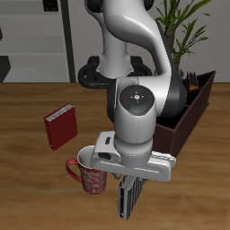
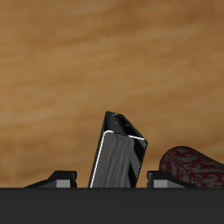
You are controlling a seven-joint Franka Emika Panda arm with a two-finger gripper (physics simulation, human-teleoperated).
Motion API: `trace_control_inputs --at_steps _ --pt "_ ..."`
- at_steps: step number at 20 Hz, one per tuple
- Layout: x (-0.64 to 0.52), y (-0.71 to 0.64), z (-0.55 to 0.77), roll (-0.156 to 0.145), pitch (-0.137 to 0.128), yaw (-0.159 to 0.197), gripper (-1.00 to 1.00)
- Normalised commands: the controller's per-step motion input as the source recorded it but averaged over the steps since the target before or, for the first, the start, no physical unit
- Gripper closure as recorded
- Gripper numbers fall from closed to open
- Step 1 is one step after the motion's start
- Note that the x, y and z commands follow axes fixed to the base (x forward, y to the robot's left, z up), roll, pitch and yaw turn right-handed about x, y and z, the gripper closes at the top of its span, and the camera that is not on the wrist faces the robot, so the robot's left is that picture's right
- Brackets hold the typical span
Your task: Place the orange book into the left desk caddy's left compartment and place the striped book into the left desk caddy's right compartment and place the red book into the left desk caddy's right compartment
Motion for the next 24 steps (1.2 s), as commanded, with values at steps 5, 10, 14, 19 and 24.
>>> trace_control_inputs --at_steps 5,10,14,19,24 --pt "0.11 -0.04 -0.1 -0.015 0.017 0.019 1.0" --pt "0.02 -0.03 -0.1 -0.011 0.024 -0.02 1.0" --pt "-0.2 0.12 0.23 0.031 -0.019 0.001 1.0" --pt "-0.18 0.01 0.57 0.011 -0.066 -0.023 1.0" --pt "-0.22 -0.1 0.63 -0.012 -0.079 -0.036 1.0"
